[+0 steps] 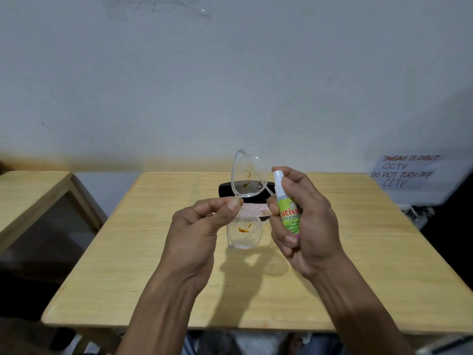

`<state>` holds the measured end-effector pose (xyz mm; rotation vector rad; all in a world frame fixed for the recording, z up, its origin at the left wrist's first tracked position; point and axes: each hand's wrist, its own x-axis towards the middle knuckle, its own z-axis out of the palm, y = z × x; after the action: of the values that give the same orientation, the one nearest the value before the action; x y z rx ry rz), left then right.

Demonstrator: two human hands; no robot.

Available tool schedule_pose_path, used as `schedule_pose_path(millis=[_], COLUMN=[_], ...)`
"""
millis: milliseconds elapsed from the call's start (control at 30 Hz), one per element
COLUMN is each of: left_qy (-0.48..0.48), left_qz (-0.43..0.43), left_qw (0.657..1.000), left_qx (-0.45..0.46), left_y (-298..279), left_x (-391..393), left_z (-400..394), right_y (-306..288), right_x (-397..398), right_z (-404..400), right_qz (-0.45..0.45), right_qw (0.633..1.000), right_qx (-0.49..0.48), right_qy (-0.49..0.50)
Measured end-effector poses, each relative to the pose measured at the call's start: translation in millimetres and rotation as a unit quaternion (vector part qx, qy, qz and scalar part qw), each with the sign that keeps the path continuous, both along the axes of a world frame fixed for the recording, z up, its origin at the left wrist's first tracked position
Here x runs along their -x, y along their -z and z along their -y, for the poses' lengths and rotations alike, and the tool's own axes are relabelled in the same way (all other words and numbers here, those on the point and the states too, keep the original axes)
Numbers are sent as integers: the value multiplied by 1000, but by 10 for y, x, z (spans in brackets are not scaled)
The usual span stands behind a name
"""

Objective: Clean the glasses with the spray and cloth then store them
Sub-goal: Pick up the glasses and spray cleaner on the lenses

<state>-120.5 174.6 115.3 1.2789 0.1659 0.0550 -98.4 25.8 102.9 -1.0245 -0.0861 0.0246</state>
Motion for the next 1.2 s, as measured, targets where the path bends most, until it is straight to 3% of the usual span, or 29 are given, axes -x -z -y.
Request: schedule_pose_path(millis=[500, 633, 733, 967, 1200], left_qy=[-9, -43, -83, -138, -157], left_qz=[-19, 1, 28, 38, 32], left_qw=[1000, 999, 995, 984, 982], left_qx=[-10, -33, -50, -106, -104], left_y=[95, 137, 219, 460, 603], left_x=[-106, -141, -172, -202, -184], left_z=[-54, -133, -202, -236, -320], right_y=[128, 395, 509, 824, 1014], right_x=[-30, -130, -206, -575, -775], right_z=[66, 448, 773, 1178, 1192], right_qz=[29, 61, 91, 63, 54], right_qw=[988, 920, 871, 824, 819], right_qx=[104, 292, 365, 418, 445], right_qy=[111, 253, 315, 377, 359])
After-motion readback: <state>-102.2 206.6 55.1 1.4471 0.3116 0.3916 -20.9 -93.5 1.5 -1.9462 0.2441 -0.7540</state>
